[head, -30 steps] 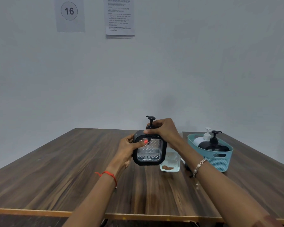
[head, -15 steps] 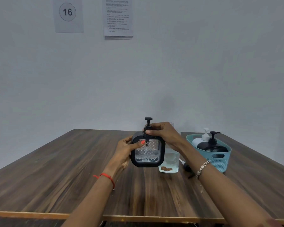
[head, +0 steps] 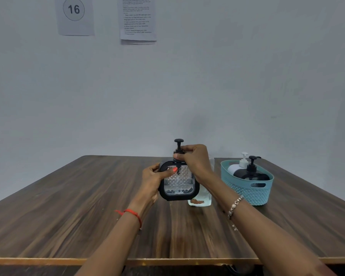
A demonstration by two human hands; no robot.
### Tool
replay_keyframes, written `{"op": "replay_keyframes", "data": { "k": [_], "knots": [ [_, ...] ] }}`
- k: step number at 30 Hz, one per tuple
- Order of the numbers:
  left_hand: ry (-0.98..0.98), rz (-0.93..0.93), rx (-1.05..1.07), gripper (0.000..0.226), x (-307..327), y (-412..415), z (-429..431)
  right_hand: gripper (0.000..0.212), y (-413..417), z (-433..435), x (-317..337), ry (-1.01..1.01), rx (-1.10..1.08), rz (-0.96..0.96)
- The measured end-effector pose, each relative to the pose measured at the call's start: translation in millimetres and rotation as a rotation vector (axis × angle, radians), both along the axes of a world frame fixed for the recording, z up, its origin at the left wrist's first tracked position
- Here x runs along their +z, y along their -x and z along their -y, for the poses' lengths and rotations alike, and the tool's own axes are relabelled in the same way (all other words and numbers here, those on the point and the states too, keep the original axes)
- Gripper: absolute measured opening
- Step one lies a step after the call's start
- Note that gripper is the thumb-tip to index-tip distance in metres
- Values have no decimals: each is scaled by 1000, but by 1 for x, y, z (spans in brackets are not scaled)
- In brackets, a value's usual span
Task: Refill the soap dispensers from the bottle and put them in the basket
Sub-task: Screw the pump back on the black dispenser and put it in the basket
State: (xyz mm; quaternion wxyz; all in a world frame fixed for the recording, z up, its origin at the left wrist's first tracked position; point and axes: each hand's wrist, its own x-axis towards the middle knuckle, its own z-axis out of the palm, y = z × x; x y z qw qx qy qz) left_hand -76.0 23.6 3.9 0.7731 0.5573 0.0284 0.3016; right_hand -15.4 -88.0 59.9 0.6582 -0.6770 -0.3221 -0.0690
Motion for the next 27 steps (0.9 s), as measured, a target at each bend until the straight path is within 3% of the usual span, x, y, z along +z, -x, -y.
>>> {"op": "replay_keyframes", "data": {
  "k": [3,8,13,21,27],
  "knots": [
    [-19,22,11,27,6,0,4,26,-1,12,3,19,47,10],
    [-46,82,11,36,27,-6,23,61,-12,49,7,88,-14,35],
    [-81,144,-26,33,50,-20,57,70,-23,95,10,145,11,35],
    [-196,163,-112,36,91,-59,112,60,-59,153,52,39,-26,49],
    [-186,93,-107,42,112,-107,140,61,-104,170,71,100,-138,172]
  ]
}}
